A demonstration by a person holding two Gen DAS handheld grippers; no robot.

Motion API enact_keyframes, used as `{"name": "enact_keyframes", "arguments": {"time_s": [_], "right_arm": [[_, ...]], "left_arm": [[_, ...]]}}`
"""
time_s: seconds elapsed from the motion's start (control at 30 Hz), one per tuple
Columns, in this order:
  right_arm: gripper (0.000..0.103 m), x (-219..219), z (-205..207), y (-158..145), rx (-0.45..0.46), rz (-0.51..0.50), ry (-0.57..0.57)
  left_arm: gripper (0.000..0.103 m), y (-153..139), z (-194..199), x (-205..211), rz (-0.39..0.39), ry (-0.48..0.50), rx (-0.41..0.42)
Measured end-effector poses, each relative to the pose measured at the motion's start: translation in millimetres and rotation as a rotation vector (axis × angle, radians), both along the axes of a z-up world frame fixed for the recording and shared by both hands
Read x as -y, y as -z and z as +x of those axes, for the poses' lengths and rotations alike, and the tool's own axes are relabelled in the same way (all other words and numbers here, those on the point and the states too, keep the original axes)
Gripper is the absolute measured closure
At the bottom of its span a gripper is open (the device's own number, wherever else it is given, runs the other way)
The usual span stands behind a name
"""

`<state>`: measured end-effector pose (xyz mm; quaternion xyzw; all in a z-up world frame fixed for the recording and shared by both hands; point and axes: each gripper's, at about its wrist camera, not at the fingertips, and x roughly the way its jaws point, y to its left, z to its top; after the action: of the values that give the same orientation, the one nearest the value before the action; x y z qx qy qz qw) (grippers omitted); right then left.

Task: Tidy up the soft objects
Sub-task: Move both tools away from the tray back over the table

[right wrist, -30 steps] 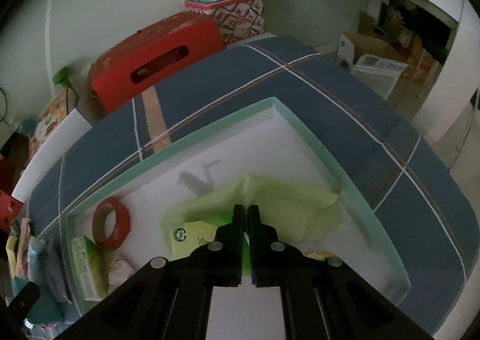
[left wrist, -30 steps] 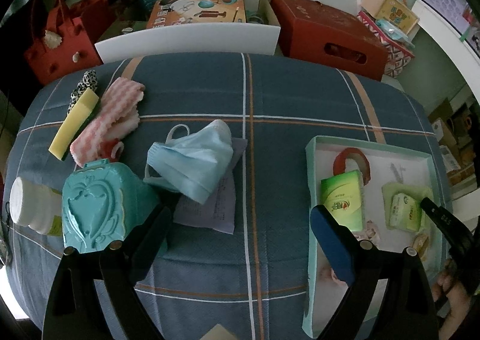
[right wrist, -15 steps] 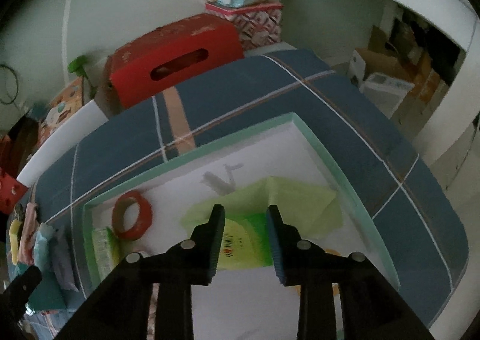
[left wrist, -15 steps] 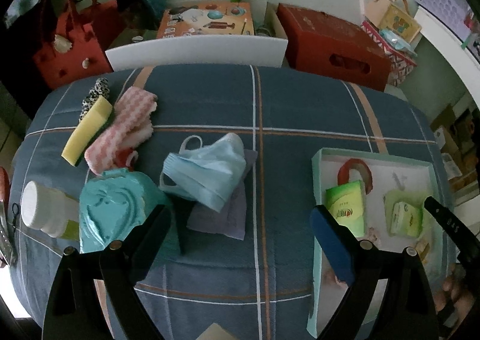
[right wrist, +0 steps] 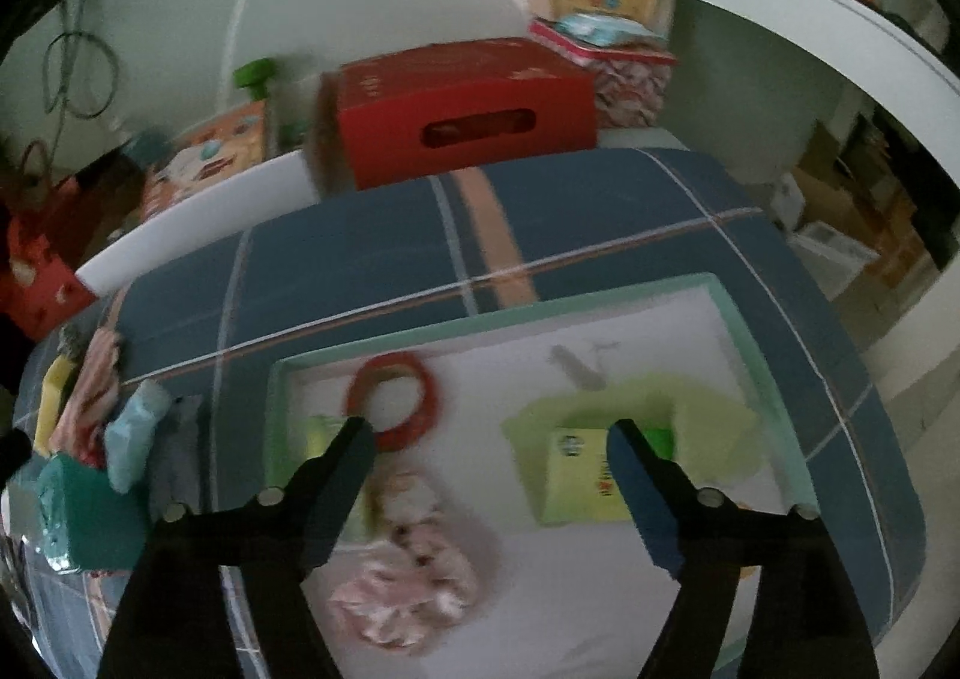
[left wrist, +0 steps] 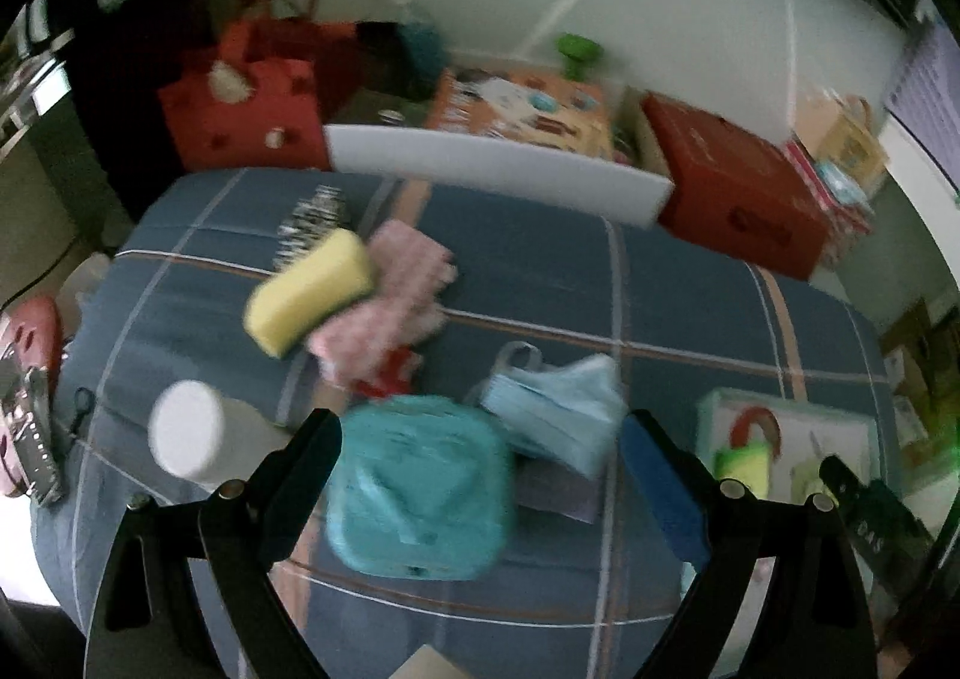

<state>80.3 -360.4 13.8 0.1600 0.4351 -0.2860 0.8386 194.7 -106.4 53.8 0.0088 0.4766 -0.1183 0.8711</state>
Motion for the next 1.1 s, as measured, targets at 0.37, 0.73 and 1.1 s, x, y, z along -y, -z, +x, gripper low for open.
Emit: {"name": "enact_keyframes", "arguments": {"time_s": [0.37,0.73,1.1], "right_arm": [[0.0,-66,41,-7,0.15,0.1,-0.198],[0.0,-95,81,34,0.099,0.271,-0.243],[0.02,-118,98,54,0.103,0.344,-0.264]], "left_arm": [[0.0,-4,24,-107,-0.068,-0.223,0.009],[0.0,7,45,-141,-0.107,-0.27,-0.023],[0.0,19,70,-132,-0.087,-0.235,-0.054]]}}
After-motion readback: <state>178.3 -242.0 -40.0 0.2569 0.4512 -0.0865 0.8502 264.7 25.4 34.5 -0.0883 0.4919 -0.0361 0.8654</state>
